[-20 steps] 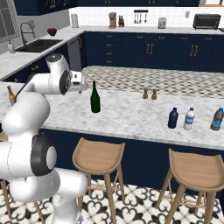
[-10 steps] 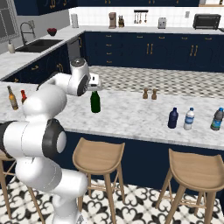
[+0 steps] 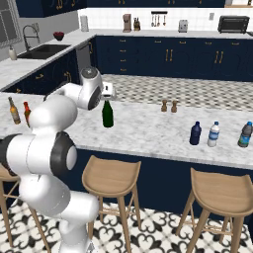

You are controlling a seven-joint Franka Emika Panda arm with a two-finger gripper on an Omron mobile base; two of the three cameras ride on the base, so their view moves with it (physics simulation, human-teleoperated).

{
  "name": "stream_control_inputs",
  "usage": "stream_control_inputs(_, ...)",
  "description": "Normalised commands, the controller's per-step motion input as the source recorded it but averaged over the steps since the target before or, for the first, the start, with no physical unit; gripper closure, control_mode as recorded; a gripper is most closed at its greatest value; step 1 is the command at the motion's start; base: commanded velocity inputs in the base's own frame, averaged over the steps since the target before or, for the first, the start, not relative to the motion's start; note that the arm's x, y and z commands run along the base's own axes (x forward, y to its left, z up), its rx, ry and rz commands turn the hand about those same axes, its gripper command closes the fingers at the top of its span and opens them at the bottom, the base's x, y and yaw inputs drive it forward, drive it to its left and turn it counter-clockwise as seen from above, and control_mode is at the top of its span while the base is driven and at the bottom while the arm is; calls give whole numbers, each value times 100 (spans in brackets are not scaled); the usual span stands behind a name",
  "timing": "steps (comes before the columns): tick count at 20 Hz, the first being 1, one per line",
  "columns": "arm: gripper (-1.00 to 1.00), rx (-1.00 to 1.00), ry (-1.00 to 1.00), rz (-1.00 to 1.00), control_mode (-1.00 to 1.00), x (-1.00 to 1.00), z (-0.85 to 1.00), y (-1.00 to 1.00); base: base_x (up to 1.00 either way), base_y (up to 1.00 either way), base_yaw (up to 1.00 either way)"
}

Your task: Move the plastic bottles in the middle to the plastics group, and the glass bottles in the middle to the glass group.

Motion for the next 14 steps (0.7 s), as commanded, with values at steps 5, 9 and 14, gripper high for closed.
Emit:
stream_control_inputs(5, -100, -3, 3, -1, -100, 44, 0, 16, 0, 0, 0)
stream_control_inputs(9, -100, -2, 14, -4, -100, 42, -3, 6, 0, 0, 0)
stream_control_inputs(14, -100, -2, 10, -3, -100, 17, -18, 0, 0, 0, 0)
